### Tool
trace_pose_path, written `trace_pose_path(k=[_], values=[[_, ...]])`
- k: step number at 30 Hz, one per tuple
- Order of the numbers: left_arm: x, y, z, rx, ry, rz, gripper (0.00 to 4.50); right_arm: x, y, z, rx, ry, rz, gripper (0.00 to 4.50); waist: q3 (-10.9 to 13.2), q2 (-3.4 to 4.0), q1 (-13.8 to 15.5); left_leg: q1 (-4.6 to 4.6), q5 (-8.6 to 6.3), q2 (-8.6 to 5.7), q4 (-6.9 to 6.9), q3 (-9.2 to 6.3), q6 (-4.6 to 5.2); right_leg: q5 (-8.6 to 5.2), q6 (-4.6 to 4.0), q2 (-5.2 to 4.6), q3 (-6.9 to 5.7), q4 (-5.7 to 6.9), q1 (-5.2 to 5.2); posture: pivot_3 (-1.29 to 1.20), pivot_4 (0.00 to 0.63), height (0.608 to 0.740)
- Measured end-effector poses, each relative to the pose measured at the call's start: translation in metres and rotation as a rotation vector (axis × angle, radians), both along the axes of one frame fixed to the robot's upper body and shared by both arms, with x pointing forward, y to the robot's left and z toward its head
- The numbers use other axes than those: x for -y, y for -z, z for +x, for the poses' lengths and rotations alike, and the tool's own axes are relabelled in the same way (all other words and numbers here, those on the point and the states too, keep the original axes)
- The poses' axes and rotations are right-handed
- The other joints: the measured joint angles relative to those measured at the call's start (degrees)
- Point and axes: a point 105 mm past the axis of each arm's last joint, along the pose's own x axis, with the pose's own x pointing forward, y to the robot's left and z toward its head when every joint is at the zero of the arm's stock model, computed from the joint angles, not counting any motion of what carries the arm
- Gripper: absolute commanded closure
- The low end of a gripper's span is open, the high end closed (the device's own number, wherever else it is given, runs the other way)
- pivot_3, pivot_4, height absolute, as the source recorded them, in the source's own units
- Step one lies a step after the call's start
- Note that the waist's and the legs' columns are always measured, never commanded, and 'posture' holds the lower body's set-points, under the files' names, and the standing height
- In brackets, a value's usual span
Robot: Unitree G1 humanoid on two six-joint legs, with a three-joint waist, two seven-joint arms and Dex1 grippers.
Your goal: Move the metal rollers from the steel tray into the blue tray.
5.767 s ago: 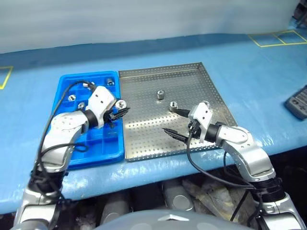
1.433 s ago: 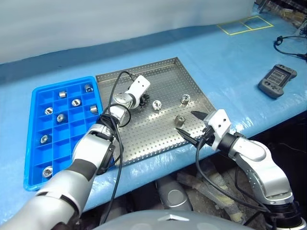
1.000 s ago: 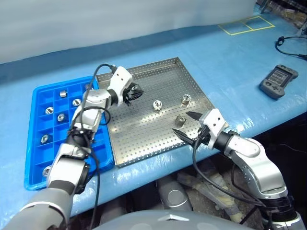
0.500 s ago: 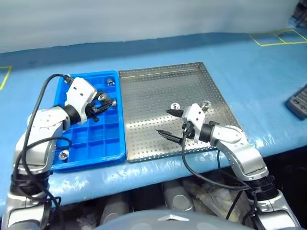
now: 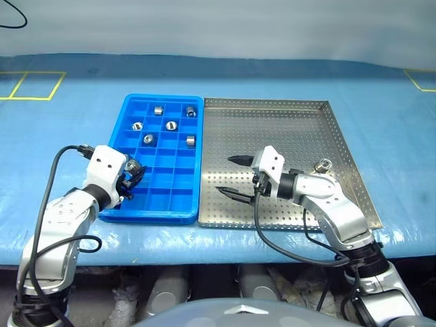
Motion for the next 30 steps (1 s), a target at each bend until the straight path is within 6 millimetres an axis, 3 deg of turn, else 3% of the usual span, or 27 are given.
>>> trace_pose_path(k=[6, 10, 17, 20, 25, 30], values=[[0.001, 0.02, 0.005, -0.064, -0.022, -0.02, 2.46, 0.0, 0.001, 0.0, -0.002, 0.003, -0.001, 0.0, 0.0, 0.01, -0.2, 0.01, 0.01, 0.02, 0.0, -0.03, 0.0, 0.01, -0.04, 0.28, -0.03, 0.02, 0.01, -0.11, 0.15, 0.74], [0.0, 0.022, 0.007, -0.071, -0.024, -0.003, 2.46, 0.002, 0.004, -0.002, -0.013, 0.015, 0.0, 0.0, 0.0, 0.01, -0.3, 0.01, 0.03, 0.02, 0.0, -0.03, -0.03, 0.01, -0.06, 0.27, -0.03, 0.02, 0.0, -0.12, 0.15, 0.74], [0.002, 0.023, 0.006, -0.077, -0.008, 0.016, 0.3, 0.005, 0.005, -0.002, -0.013, 0.032, -0.003, 0.0, 0.0, 0.01, -0.4, 0.01, 0.01, 0.04, 0.0, -0.04, -0.01, 0.01, -0.08, 0.26, -0.03, 0.03, 0.0, -0.12, 0.15, 0.74], [0.004, 0.021, 0.009, -0.058, -0.01, 0.001, 0.3, 0.005, 0.005, -0.001, -0.011, 0.043, -0.002, 0.0, 0.0, 0.01, -0.4, 0.01, 0.02, 0.03, 0.0, -0.04, -0.01, 0.01, -0.08, 0.25, -0.03, 0.03, 0.01, -0.12, 0.15, 0.74], [0.034, 0.003, 0.012, 0.034, 0.143, -0.127, 0.3, 0.014, 0.001, 0.008, 0.02, 0.128, 0.002, 0.0, 0.0, 0.01, -0.3, 0.0, 0.09, 0.02, 0.0, -0.04, -0.14, 0.01, -0.09, 0.05, -0.04, 0.01, 0.01, -0.13, 0.15, 0.74], [0.091, -0.023, 0.001, 0.127, 0.456, -0.235, 0.3, 0.037, 0.001, 0.023, 0.042, 0.283, -0.045, 0.0, 0.0, 0.03, -0.4, -0.02, 0.11, 0.02, 0.0, -0.02, -0.17, 0.01, -0.09, 0.07, -0.04, 0.0, 0.01, -0.16, 0.15, 0.74]])
